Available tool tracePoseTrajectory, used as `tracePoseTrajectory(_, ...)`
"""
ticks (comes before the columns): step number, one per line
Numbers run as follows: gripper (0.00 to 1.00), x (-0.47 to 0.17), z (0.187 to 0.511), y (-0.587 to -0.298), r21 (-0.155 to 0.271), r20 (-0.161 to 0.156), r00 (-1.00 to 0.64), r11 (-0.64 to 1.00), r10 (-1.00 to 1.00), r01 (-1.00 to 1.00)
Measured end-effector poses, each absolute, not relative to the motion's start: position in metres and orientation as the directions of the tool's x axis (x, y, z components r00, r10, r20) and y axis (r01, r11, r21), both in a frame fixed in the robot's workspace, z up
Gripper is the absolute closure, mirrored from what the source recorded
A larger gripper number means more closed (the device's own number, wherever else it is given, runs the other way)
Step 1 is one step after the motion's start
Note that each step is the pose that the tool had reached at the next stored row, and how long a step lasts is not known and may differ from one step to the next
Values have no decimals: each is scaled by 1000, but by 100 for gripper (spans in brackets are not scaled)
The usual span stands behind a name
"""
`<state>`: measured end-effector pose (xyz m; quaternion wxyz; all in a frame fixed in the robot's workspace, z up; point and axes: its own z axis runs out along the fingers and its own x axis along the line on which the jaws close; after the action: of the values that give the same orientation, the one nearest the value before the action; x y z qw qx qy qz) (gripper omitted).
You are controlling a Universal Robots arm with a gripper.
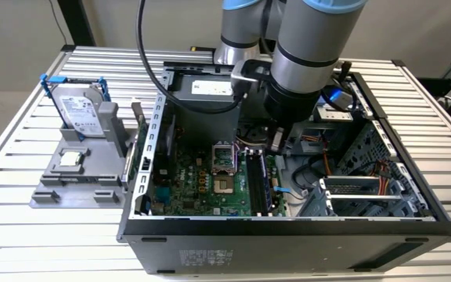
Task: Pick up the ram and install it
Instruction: 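Press down the ram until it locks into place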
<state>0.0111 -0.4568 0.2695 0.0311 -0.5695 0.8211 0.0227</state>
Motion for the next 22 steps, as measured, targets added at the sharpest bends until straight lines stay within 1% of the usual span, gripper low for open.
tracePoseTrajectory(22, 100, 11, 269, -458, -9, -77, -141, 142, -987, -990)
